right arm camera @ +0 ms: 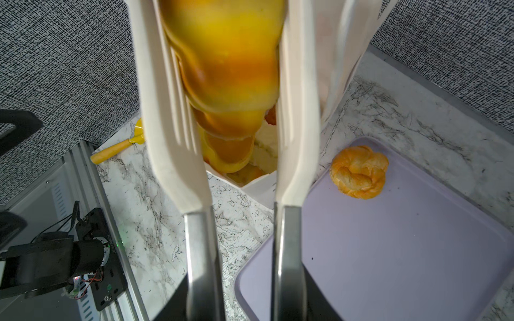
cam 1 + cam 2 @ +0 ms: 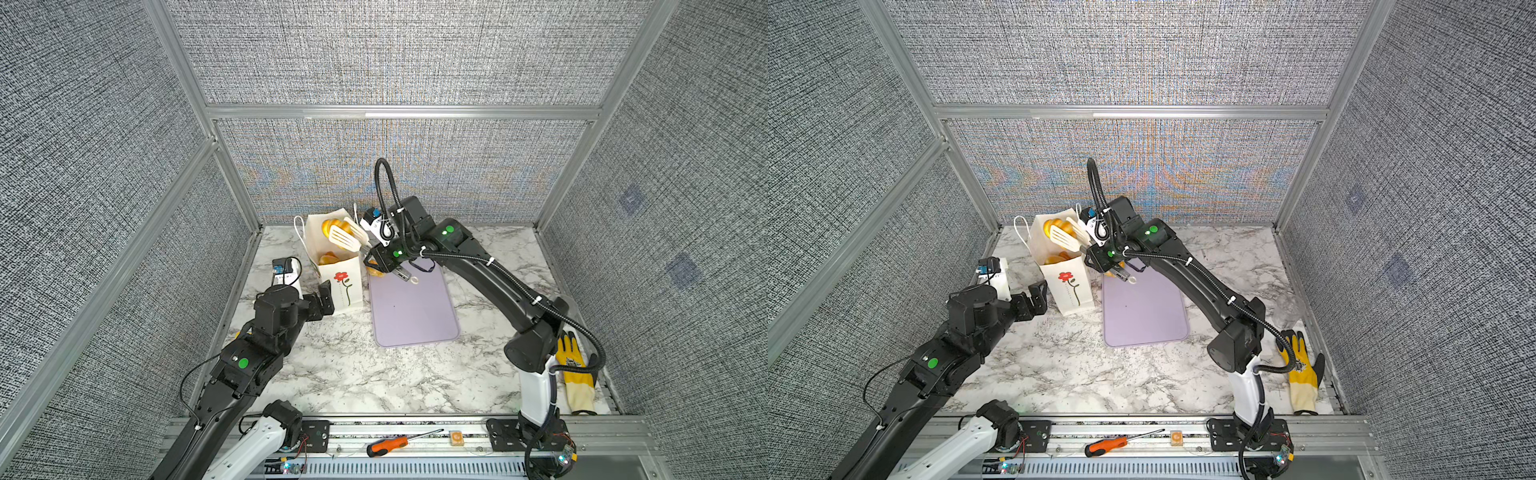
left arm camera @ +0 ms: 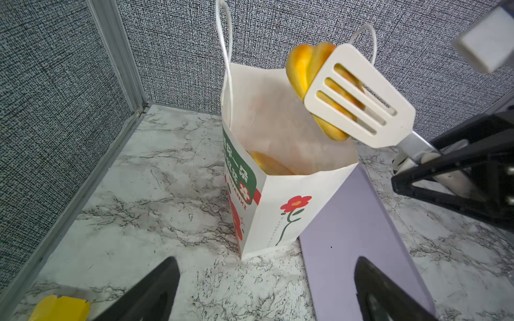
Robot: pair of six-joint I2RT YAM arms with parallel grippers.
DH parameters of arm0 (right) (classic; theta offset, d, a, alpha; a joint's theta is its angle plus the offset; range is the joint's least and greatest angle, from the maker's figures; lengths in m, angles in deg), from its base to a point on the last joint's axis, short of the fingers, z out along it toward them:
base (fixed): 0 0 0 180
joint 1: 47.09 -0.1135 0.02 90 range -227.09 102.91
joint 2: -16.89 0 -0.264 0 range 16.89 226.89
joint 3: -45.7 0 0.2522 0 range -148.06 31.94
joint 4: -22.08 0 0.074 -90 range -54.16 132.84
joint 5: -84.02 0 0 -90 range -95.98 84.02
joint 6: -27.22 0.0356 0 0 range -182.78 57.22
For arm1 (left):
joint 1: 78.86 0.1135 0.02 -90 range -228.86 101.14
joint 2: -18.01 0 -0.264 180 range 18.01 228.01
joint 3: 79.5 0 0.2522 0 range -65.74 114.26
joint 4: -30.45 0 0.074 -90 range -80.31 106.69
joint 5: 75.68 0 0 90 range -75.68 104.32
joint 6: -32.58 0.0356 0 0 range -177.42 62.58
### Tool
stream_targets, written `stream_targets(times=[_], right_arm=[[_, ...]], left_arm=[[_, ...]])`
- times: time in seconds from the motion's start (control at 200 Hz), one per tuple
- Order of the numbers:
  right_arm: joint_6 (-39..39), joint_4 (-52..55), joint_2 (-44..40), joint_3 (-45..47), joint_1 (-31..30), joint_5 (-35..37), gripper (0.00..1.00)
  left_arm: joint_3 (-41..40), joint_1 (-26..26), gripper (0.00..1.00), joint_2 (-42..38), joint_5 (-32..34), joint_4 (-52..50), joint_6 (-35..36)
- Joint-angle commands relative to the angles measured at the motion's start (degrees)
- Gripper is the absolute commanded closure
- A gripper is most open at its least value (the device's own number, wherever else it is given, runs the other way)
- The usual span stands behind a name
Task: Pack bread into a paper bag
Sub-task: Place the bread in the paper bag.
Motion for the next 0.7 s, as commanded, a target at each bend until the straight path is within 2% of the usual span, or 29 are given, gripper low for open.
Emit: stream_targets(times=[0.0,0.045,0.22,0.455,0.69], right_arm=[[-0.57,0.71,0.48,-1.38,0.0,0.22,0.53],[-0.57,0.98,0.62,-1.59,0.0,0.2,0.48],[-0.64,1.38,-0.17,-1.79,0.0,0.6,0.39],[-0.76,1.14,-3.64,-0.83,-0.09,0.38,0.38],[-1.78,-0.52,-11.62,6.28,-0.35,1.49,0.38]], left_arm=[[-0.06,0.07,0.01,-0.05,0.17,-0.42,0.77],[-0.1,0.08,0.01,-0.1,0.17,-0.36,0.77],[0.16,0.08,0.01,0.3,0.41,-0.71,0.93],[0.25,0.05,0.01,0.3,0.84,-1.23,0.78],[0.52,0.09,0.01,1.15,1.32,-1.85,0.77]])
